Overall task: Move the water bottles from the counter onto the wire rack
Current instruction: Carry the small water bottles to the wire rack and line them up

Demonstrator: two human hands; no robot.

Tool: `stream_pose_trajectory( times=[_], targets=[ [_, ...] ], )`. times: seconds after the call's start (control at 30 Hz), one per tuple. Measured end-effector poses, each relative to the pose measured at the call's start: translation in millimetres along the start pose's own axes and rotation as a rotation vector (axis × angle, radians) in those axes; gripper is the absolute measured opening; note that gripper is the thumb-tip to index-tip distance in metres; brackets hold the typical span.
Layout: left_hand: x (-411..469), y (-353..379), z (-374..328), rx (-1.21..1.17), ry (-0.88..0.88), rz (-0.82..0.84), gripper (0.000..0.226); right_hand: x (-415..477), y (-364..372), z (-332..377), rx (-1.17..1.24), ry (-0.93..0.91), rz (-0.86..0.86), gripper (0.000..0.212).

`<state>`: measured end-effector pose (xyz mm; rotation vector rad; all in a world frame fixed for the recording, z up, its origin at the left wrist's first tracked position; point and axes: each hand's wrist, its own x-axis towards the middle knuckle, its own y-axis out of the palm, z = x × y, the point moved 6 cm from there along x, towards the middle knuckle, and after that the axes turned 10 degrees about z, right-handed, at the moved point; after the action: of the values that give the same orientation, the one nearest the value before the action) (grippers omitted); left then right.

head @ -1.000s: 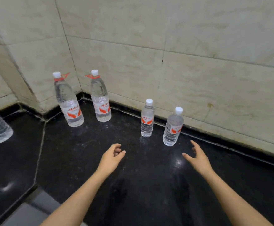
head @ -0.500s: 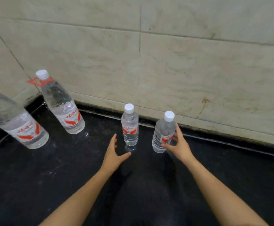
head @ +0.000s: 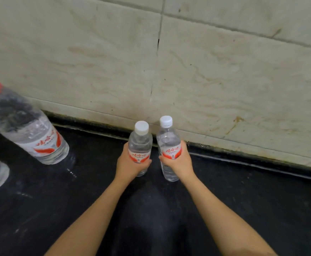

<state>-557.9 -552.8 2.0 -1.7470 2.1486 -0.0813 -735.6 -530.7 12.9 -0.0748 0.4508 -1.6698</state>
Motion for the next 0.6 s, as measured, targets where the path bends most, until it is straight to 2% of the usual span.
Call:
stream_pose_trajectory(
  times=[0.17,0.4,0.6],
  targets=[
    [-34.9,-3.9,16.9,-0.021,-0.048,0.018,0.075,-40.6,1.2,-4.4,0.005,0.031,-0.065,0.078],
    [-118.5,8.0,30.7,-0.002,-0.048,0.091,0.068,-148.2,-17.1,-33.6,0.052,0.092,-0.193,0.073],
    [-167.7,34.2,34.7,0.06,0.013,0.236,0.065,-234.1,-28.4,-55.5,0.105,0.151,-0.309,0.069]
  ],
)
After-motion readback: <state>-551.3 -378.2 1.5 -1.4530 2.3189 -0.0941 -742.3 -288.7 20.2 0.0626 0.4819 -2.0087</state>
